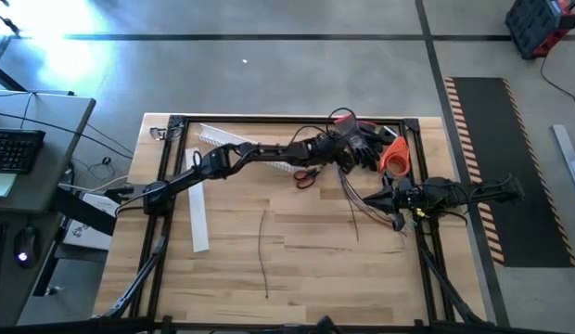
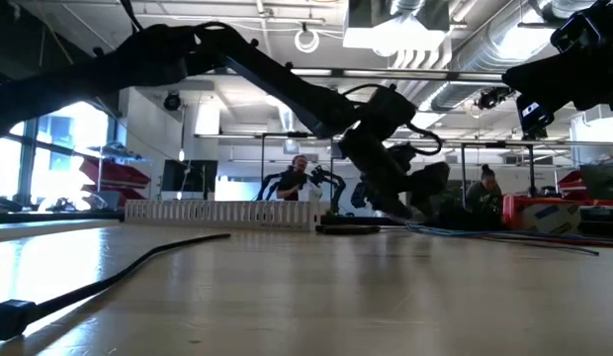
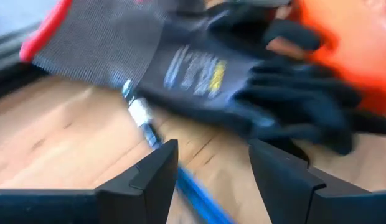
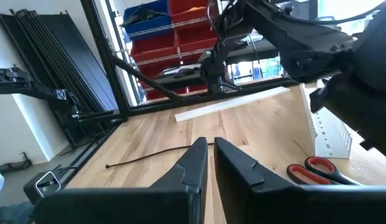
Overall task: Ziptie cables
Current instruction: Wrap the black zip tie on the cables
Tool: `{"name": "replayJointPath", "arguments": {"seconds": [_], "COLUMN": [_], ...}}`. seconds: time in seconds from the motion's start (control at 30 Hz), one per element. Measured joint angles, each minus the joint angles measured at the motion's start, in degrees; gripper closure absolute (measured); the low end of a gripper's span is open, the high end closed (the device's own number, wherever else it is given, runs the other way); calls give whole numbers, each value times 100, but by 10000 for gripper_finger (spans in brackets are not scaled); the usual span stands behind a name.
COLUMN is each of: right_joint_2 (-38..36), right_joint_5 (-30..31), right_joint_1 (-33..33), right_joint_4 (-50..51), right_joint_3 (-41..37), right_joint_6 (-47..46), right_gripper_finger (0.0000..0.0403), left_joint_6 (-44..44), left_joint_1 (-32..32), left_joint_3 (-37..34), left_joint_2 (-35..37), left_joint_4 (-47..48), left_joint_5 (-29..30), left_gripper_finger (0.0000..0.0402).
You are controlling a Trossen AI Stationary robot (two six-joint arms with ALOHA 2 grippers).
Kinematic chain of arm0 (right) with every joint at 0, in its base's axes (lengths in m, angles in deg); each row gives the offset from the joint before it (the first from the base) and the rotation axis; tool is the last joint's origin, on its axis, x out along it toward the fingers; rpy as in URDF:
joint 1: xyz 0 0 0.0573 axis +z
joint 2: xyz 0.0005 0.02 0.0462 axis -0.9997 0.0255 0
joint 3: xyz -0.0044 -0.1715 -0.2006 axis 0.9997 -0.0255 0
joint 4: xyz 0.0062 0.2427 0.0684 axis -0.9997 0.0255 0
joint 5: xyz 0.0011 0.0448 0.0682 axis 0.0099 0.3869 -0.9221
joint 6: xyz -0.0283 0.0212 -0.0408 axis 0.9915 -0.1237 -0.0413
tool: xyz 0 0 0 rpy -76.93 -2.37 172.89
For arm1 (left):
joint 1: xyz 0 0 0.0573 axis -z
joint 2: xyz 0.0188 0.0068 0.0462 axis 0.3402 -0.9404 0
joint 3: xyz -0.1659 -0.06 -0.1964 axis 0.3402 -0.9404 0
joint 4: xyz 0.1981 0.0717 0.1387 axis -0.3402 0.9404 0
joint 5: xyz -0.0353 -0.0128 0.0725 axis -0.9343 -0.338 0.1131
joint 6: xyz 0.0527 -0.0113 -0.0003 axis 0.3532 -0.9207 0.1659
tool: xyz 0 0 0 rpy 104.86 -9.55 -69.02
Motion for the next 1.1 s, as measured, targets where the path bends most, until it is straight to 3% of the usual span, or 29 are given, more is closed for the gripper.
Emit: {"name": "replayJointPath", "arguments": {"seconds": [0.37, 0.67, 1.1], "right_joint_2": [0, 0, 0], "right_joint_5": [1, -1, -1], "right_joint_1": [1, 0, 0], "right_joint_4": [-1, 0, 1], "right_joint_3": [0, -1, -1], "right_joint_6": [0, 0, 0], "right_gripper_finger": [387, 387, 387], "left_joint_6": [-125, 49, 449], "left_joint_1": [-67, -86, -73], "left_joint_3": [0, 0, 140], "left_joint_2": [-5, -5, 505], "left_joint_4": [354, 371, -75], "left_joint_5": [-353, -515, -717], "left_gripper_finger": [276, 393, 401]}}
